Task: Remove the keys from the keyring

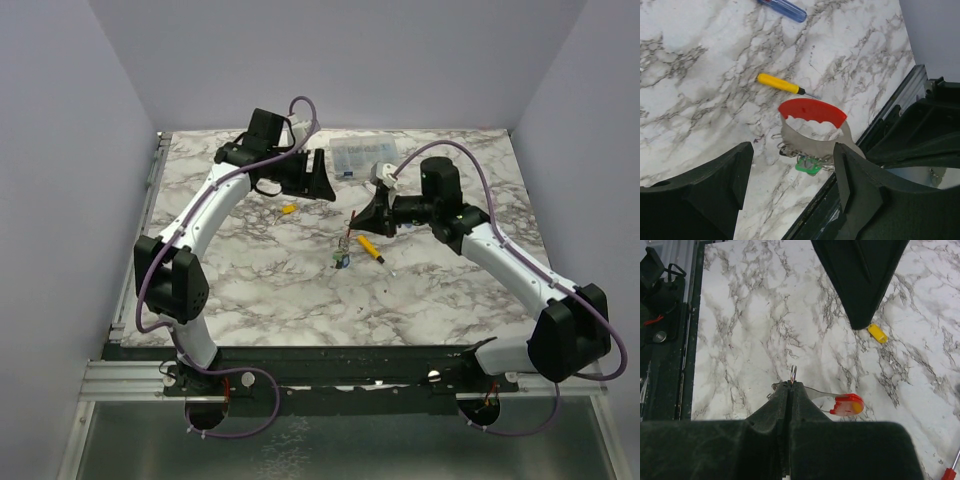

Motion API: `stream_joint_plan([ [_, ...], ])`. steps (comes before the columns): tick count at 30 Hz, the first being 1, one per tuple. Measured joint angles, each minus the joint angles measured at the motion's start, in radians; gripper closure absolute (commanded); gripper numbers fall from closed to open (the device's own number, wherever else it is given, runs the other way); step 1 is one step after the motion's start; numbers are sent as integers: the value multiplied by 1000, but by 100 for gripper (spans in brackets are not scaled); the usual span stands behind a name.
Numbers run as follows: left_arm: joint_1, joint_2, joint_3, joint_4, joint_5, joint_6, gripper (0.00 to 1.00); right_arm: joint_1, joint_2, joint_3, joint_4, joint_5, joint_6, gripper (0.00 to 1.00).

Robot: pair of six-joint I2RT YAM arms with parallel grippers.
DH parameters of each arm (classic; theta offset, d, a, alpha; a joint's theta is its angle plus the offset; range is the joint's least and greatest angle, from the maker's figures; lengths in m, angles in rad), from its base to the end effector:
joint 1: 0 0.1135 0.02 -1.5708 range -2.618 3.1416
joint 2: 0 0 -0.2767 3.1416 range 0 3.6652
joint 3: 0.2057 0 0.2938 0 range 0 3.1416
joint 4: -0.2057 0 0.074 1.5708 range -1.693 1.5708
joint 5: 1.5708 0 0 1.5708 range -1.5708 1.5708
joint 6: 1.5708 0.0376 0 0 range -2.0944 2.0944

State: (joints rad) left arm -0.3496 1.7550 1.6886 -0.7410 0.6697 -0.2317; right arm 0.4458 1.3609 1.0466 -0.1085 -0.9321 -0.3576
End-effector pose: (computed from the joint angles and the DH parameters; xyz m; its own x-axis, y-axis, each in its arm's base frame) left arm 0.3990 -0.1703 0.3516 -0.8149 0.1055 -0.5699 0.4979 0.6306 -0.5953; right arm 0.2959 0.1748 0.3127 -0.0256 -0.2435 -0.9696 -0.9892 0.1462 -0.0106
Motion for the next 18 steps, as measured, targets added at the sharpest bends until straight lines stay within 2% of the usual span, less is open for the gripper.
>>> stream_joint_plan([
  [18, -197, 20, -14, 17, -14, -45, 30, 39, 10, 0, -6, -1, -39, 99],
])
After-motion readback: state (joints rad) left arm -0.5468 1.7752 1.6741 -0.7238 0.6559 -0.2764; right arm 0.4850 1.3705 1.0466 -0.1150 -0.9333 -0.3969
